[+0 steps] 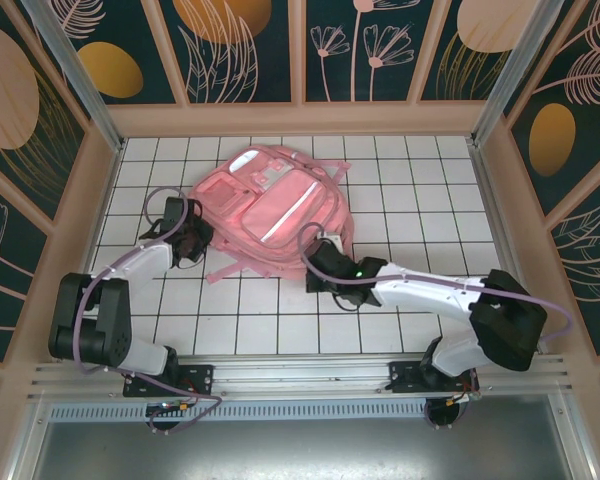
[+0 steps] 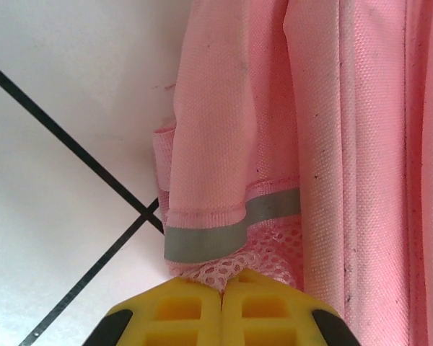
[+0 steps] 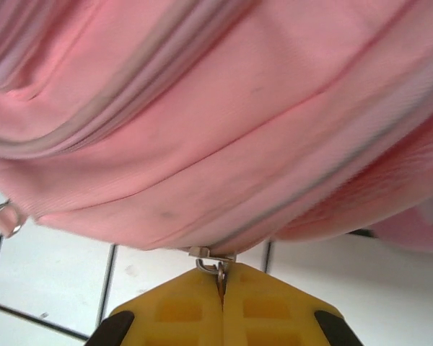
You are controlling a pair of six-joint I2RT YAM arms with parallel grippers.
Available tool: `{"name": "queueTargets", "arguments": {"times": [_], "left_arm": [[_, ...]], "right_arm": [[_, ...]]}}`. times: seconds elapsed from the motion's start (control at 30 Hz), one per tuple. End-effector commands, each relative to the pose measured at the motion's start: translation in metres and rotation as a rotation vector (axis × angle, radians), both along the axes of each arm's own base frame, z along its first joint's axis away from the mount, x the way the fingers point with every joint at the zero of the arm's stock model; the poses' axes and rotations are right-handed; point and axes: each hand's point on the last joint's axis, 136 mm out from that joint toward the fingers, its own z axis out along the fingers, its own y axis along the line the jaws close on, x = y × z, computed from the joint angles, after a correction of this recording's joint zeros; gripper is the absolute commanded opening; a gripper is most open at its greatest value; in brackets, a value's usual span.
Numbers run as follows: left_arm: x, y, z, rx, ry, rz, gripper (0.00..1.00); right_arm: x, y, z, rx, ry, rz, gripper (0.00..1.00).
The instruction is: Pack the student bag
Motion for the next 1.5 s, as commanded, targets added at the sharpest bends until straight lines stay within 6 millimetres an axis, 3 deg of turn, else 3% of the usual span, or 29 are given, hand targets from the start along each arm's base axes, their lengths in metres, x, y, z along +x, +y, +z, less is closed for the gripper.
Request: {"name": "queueTargets", "arguments": {"times": [0.0, 0.17, 0.27, 0.37, 0.4, 0.47, 0.53, 0.6, 0.73, 0.87, 1.0, 1.1, 1.47], "left_arm": [[0.023, 0.018, 0.011, 0.084, -0.047, 0.041, 0.0], [0.066, -0.01, 0.019, 0.127, -0.057, -0.127, 0.02], [0.097, -0.047, 0.03, 0.143, -0.077, -0.256, 0.14], [0.122, -0.093, 0.044, 0.105, -0.121, -0.4, 0.33], [0.126, -0.103, 0.049, 0.095, -0.123, -0.429, 0.39], [0.128, -0.102, 0.053, 0.105, -0.111, -0.414, 0.51], [0.122, -0.089, 0.059, 0.135, -0.112, -0.368, 0.64], [0.111, -0.075, 0.064, 0.147, -0.107, -0.327, 0.69], [0.074, -0.044, 0.079, 0.142, -0.115, -0.239, 0.69], [0.028, -0.036, 0.084, 0.089, -0.135, -0.208, 0.67], [-0.025, -0.053, 0.062, -0.093, -0.134, -0.191, 0.65], [-0.048, -0.078, 0.058, -0.165, -0.151, -0.243, 0.61], [-0.055, -0.117, 0.051, -0.224, -0.159, -0.332, 0.54]], "right_arm": [[-0.002, -0.016, -0.003, -0.023, 0.018, 0.066, 0.0], [-0.019, 0.013, 0.007, 0.078, 0.038, 0.2, 0.0], [-0.033, 0.034, 0.02, 0.184, 0.057, 0.264, 0.0], [-0.043, 0.058, 0.028, 0.255, 0.076, 0.303, 0.0], [-0.046, 0.067, 0.03, 0.271, 0.085, 0.315, 0.0], [-0.046, 0.082, 0.03, 0.284, 0.1, 0.324, 0.0], [-0.043, 0.097, 0.03, 0.307, 0.107, 0.327, 0.0], [-0.035, 0.105, 0.031, 0.314, 0.1, 0.31, 0.0], [-0.014, 0.116, 0.034, 0.336, 0.088, 0.273, 0.0], [-0.003, 0.127, 0.041, 0.399, 0.105, 0.279, 0.0], [0.0, 0.13, 0.043, 0.406, 0.107, 0.28, 0.0], [-0.002, 0.131, 0.04, 0.418, 0.121, 0.285, 0.0], [-0.008, 0.135, 0.033, 0.436, 0.163, 0.291, 0.0]]}}
